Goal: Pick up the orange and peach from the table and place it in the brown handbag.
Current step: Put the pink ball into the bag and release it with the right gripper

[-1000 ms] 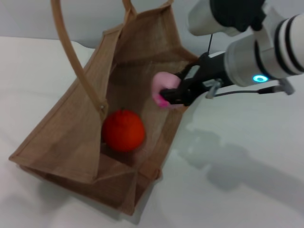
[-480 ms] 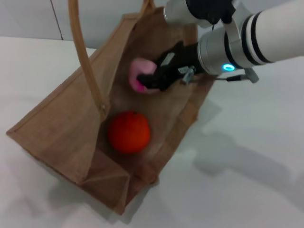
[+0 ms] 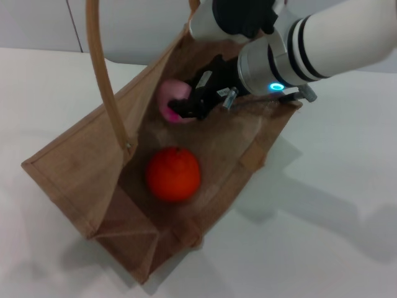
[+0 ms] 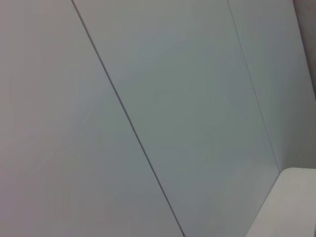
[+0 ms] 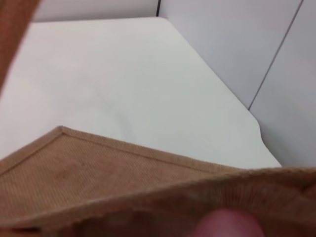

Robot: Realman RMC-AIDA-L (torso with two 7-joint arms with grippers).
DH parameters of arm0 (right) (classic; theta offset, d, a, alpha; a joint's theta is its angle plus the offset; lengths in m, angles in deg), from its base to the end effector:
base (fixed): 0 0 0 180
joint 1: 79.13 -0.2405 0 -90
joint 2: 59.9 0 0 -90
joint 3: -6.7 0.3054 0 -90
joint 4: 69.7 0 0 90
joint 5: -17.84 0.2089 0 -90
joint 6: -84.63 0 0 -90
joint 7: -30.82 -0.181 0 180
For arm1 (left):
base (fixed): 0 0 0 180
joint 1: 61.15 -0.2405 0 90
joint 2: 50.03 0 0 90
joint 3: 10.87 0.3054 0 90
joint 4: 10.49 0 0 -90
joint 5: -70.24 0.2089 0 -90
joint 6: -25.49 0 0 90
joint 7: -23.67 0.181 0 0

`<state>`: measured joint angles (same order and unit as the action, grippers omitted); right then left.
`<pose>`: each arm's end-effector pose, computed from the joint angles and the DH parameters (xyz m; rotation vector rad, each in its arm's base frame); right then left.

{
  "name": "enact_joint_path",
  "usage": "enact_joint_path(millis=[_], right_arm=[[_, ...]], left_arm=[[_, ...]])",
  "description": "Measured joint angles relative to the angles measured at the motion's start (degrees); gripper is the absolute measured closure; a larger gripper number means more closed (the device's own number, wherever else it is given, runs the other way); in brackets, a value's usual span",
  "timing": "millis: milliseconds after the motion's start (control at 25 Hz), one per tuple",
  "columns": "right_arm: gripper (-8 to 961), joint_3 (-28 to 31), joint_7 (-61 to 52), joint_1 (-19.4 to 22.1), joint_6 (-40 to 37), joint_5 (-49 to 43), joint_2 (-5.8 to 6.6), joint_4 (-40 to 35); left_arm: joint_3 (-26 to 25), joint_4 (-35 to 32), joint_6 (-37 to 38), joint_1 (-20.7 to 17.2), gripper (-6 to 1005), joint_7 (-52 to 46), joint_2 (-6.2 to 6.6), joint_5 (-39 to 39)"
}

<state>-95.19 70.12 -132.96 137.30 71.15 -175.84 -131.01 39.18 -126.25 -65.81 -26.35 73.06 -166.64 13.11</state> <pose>0.0725 0.4539 -0.1387 -2.7475 0.2425 -0.0454 -0.0795 0.3862 0.1302 -2.3356 -0.0795 -0.3427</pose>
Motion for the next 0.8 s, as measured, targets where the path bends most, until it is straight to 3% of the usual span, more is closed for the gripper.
enact_joint_path(millis=[320,640,800], right_arm=[[388,0.14,-0.19,-0.55,-1.89,0.06,0.00,0.69],[150,0.65,-0.28,-0.46,-1.83,0.12,0.02,2.32],[125,0.74,-0.53,-0.53,-0.58,0.11,0.05,2.36]], left_arm=[[-0.05,0.00,-0.03,-0.30,853,0.00,0.07,0.55],[-0.48,0.15,0.08,-1.02,851,0.29,0.07,0.70],[-0.50,0.53,0.43,-1.39,851,0.39,0.03,0.74]])
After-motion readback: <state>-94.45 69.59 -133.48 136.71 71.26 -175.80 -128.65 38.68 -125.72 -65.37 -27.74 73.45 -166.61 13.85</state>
